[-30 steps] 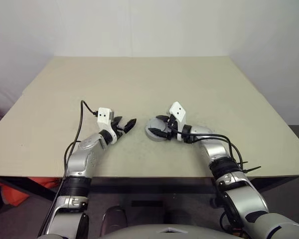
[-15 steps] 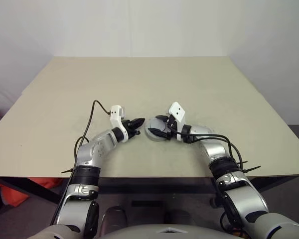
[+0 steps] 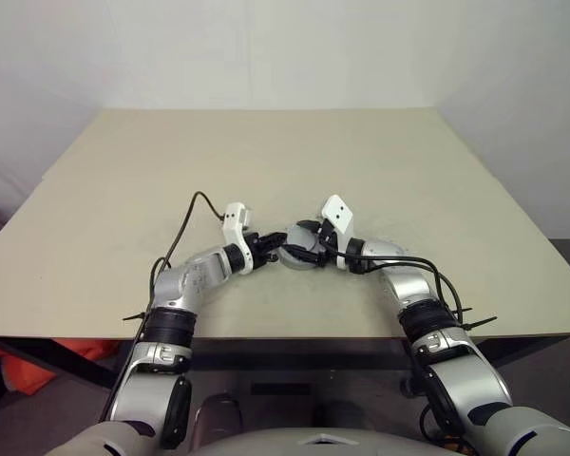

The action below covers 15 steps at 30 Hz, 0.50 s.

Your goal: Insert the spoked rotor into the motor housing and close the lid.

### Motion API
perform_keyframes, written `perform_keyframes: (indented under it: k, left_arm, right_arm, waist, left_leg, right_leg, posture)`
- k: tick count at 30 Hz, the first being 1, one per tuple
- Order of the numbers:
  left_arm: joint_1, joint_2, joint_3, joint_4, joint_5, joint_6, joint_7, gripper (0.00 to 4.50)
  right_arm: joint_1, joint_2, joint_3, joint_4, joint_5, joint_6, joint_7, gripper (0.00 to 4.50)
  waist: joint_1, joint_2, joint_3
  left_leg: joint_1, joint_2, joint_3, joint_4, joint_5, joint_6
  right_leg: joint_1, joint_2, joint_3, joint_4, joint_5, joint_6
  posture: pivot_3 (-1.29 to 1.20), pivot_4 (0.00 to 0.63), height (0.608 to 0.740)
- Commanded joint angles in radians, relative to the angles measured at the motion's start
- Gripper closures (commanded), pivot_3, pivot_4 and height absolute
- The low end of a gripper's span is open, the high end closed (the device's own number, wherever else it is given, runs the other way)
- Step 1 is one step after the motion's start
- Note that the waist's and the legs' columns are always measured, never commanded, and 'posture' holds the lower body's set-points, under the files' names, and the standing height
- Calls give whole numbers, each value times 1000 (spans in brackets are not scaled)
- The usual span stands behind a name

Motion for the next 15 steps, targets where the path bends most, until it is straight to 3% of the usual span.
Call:
perform_keyframes:
  k: [1, 2, 6, 13, 15]
  left_arm:
    - [10, 7, -14, 18, 23, 21, 19, 4467]
    - [10, 6, -12, 17, 22, 21, 20, 4467]
    - [10, 1, -9, 14, 18, 23, 24, 4500]
    - [5, -18, -24, 5, 13, 34, 14, 4500]
    - [2, -24, -31, 1, 13, 34, 8, 4500]
  right_arm:
    - [-8, -15, -14, 28, -5, 56, -11, 1384]
    - [-8, -19, -12, 22, 1, 68, 8, 1384]
    - [8, -28, -11, -45, 17, 87, 38, 54]
    - [57, -61, -76, -315, 134, 203, 57, 18]
    - [43, -61, -151, -366, 202, 319, -9, 18]
  waist:
    - [0, 0, 0]
    - [0, 0, 0]
    - [1, 0, 0]
    - [5, 1, 1]
    - [7, 1, 1]
  left_leg:
    - [0, 0, 0, 0, 0, 0]
    - [1, 0, 0, 0, 0, 0]
    - [0, 0, 0, 0, 0, 0]
    - [-4, 0, 0, -2, -1, 1]
    - [-4, 0, 0, -2, -1, 1]
  right_leg:
    - [0, 0, 0, 0, 0, 0]
    - [0, 0, 0, 0, 0, 0]
    - [0, 0, 0, -1, 0, 0]
    - [-3, 0, 0, -2, 0, 0]
    - [-3, 0, 0, -2, 0, 0]
  posture:
    - [0, 0, 740]
    - [0, 0, 740]
    - [0, 0, 740]
    - [0, 0, 740]
    - [0, 0, 740]
